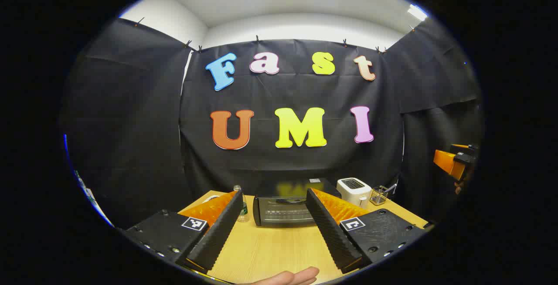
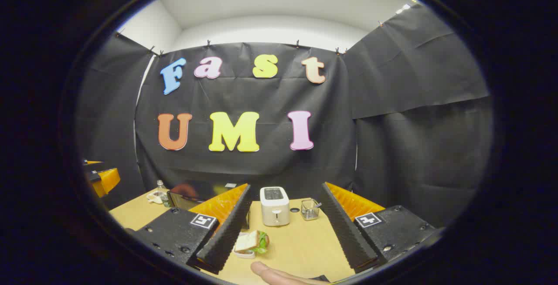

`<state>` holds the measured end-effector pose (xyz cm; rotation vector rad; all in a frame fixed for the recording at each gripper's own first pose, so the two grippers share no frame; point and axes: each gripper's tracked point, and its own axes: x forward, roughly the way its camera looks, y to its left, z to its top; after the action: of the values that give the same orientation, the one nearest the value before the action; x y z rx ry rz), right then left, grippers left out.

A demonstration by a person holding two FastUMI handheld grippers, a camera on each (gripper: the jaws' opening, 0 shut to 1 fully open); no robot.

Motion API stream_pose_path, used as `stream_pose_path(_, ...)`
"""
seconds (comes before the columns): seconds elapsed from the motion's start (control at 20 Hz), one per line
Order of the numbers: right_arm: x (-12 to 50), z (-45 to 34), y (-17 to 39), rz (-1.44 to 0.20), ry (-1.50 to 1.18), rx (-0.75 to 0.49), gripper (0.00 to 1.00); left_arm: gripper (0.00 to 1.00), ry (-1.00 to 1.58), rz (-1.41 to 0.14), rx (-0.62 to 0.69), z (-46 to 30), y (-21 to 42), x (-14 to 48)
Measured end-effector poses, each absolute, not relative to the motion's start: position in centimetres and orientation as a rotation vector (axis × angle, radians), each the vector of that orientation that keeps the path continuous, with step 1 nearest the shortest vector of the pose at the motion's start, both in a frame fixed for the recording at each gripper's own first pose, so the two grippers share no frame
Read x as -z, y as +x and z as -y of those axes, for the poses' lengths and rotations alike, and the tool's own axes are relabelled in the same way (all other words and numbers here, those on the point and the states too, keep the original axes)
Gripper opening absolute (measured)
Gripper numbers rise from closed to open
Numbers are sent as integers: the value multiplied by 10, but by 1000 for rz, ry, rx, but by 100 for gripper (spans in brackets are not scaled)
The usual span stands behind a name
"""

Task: Open the electric oven with the left hand, put the food in, and close the electric oven.

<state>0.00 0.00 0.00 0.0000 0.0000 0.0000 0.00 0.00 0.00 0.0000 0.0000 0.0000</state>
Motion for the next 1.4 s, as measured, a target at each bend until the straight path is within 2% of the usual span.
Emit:
stream_pose_path(0.45, -2, 1, -3, 3, 9, -12, 90, 95, -25, -40, 24, 6, 3, 12)
stream_pose_path(0.5, -5, 3, -3, 10, 9, -5, 100, 95, -28, -41, 31, 7, 4, 13)
stream_pose_path(0.55, -7, 5, -2, 21, 12, 3, 100, 95, -34, -42, 35, 7, 6, 12)
stream_pose_path(0.6, -7, 5, -2, 24, 15, 6, 90, 95, -41, -44, 33, 6, 7, 13)
stream_pose_path(0.8, 1, 6, 7, 19, 27, 9, 90, 95, -50, -61, 46, 9, 19, 20)
stream_pose_path(1.05, 6, -1, 25, 7, 31, -30, 90, 94, -73, -106, 79, 24, 62, 35)
stream_pose_path(1.35, 8, -3, 47, 7, 34, -68, 90, 94, -69, -210, 107, 46, 147, 69)
stream_pose_path(1.4, 5, -2, 50, 11, 34, -70, 100, 94, -68, -233, 111, 51, 161, 78)
